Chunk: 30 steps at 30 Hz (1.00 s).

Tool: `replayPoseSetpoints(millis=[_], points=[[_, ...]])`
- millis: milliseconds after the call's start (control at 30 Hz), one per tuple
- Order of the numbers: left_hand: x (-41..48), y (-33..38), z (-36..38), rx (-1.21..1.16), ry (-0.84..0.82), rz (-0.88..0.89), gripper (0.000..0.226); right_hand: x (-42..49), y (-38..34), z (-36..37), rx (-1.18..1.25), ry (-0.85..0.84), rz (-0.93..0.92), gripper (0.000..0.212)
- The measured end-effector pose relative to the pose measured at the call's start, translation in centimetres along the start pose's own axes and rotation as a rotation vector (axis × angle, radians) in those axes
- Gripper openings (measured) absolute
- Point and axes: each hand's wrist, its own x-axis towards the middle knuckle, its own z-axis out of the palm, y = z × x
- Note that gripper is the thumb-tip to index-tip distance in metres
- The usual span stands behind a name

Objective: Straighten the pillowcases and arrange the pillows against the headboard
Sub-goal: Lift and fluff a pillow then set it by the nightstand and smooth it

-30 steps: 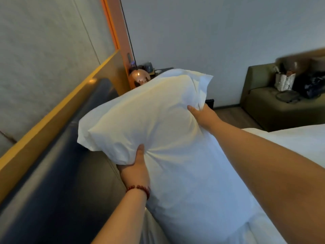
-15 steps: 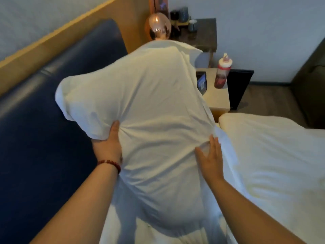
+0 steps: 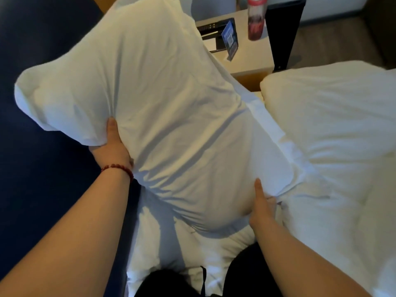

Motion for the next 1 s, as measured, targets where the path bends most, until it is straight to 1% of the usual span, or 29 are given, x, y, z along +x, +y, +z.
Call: replayPoseSetpoints(millis=[100,200,333,400,433,533,667,800,900,967,1000], points=[[0.1,0.2,-0.3,0.005,-0.019,-0.029,0.066,0.9,1.0,0.5,0.091,-0.033,0.019,0.099],[0.4,0.2,-0.7,0.006,-0.025,-0.04,0.075,0.5,0.9,1.2,0.145,-0.041,0.069,0.121],[0.9,0.0,-0.7,0.009,-0.007,-0.037,0.087,0.6,-0.2,1.7,0.148,-0.055,0.038,0.124],[0.9,-0.6,-0.7,0.014,0.024,-0.061,0.086,0.7,-1.5,2.2,0.139,-0.062,0.022,0.121],[0.7,-0.9,-0.9,0.023,0.042,-0.07,0.081,0.6,-2.3,2.5,0.107,-0.043,0.002,0.117],[0.0,-2.2,-1.3,0.079,0.094,-0.078,0.068,0.8,-4.8,3.6,-0.03,0.031,-0.073,0.098],[-1.4,-3.8,-2.3,0.105,0.109,-0.113,0.067,0.8,-7.9,5.7,-0.072,-0.034,-0.224,0.086],[-2.5,-4.7,-2.2,0.008,0.123,-0.21,0.07,1.3,-11.6,7.5,-0.136,-0.068,-0.365,0.087],[-3.2,-5.9,-1.3,-0.017,0.109,-0.269,0.059,2.7,-14.2,8.8,-0.218,-0.089,-0.47,0.093],[-3.6,-7.6,-1.2,0.015,0.074,-0.335,0.057,4.4,-15.3,9.3,-0.351,-0.128,-0.511,0.097],[-3.6,-8.5,-1.2,0.046,0.048,-0.371,0.056,5.4,-15.6,9.3,-0.468,-0.134,-0.52,0.098]])
